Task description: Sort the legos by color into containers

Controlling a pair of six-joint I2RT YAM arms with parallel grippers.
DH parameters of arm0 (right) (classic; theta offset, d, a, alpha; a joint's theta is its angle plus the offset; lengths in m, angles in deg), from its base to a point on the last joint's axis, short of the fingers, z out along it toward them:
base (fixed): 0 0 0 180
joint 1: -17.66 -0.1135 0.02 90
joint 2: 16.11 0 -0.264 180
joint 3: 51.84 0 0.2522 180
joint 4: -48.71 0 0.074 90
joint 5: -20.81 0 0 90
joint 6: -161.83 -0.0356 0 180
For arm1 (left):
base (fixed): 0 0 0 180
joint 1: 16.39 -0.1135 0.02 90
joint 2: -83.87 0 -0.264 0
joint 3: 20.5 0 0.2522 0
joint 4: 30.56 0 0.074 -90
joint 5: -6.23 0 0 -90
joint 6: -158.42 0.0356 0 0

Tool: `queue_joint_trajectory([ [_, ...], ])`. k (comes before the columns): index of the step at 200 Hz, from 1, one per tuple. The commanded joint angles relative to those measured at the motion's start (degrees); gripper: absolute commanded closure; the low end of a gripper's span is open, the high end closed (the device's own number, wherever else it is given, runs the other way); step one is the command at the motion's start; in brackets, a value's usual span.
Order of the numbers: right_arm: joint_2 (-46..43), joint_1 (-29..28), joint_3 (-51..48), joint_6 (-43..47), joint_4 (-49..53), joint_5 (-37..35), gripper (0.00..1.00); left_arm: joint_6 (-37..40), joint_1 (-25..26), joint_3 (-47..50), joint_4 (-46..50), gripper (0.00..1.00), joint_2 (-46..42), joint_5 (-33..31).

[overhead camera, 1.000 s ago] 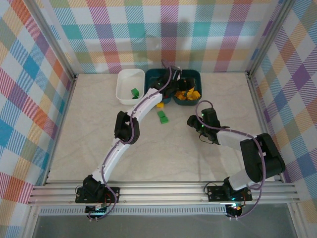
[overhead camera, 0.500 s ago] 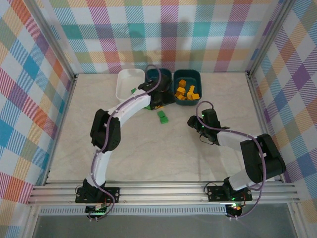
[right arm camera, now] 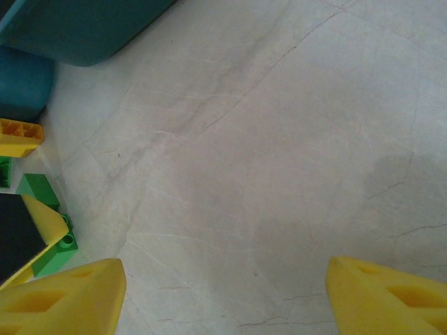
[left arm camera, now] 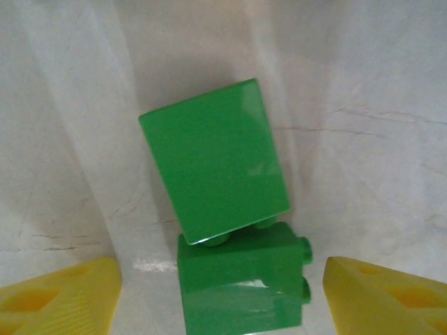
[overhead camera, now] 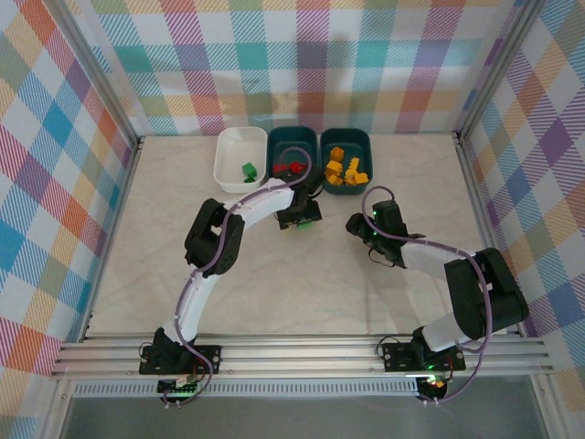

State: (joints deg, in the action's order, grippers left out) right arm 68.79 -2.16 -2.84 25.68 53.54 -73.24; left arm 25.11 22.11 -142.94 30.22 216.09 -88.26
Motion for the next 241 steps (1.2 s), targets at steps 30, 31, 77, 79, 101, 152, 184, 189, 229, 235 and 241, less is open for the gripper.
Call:
queue_joint_trajectory([
  [30, -0.8, 0.3, -0.1, -0.8, -0.2, -0.3, 0.25, 0.9, 0.7, -5.4, 4.8, 0.34, 4.0, -2.2],
  [31, -0.8, 0.3, -0.1, -0.7, -0.2, -0.2, 0.25, 0.9, 0.7, -5.5, 4.9, 0.34, 4.1, -2.3],
  [77, -1.1, 0.3, -0.2, -0.6, -0.3, -0.2, 0.25, 2.7, 0.7, -7.7, 5.9, 0.54, 4.9, -2.8],
  [79, -1.1, 0.3, -0.2, -0.6, -0.3, -0.2, 0.25, 2.8, 0.7, -7.6, 5.9, 0.55, 4.8, -2.8],
  [101, -0.5, 0.3, 0.1, -0.5, -0.7, 0.8, 0.25, 3.0, 0.7, -7.1, 6.1, 0.59, 3.2, -3.4],
  [152, 0.9, 0.3, 0.5, -0.8, -1.3, 2.0, 0.26, 4.1, 1.0, -1.0, 4.0, 0.67, -5.2, -2.8],
  [184, 1.3, 0.3, 0.6, -0.7, -1.4, 2.2, 0.26, 6.1, 0.9, -0.8, 5.4, 0.67, -10.0, -3.3],
  [189, 1.3, 0.3, 0.6, -0.7, -1.4, 2.2, 0.26, 6.8, 0.8, -1.3, 5.9, 0.66, -10.6, -4.3],
  [229, 1.5, 0.3, 0.8, -0.5, -1.2, 2.1, 0.26, 11.7, -8.6, -6.8, 6.3, 0.65, -11.1, -4.5],
  [235, 1.6, 0.4, 0.8, -0.5, -1.3, 2.0, 0.26, 12.1, -10.8, -7.5, 5.7, 0.66, -10.4, -4.1],
  [241, 1.7, 0.3, 0.8, -0.6, -1.3, 2.2, 0.26, 12.0, -13.3, -8.6, 5.7, 0.66, -9.2, -3.7],
])
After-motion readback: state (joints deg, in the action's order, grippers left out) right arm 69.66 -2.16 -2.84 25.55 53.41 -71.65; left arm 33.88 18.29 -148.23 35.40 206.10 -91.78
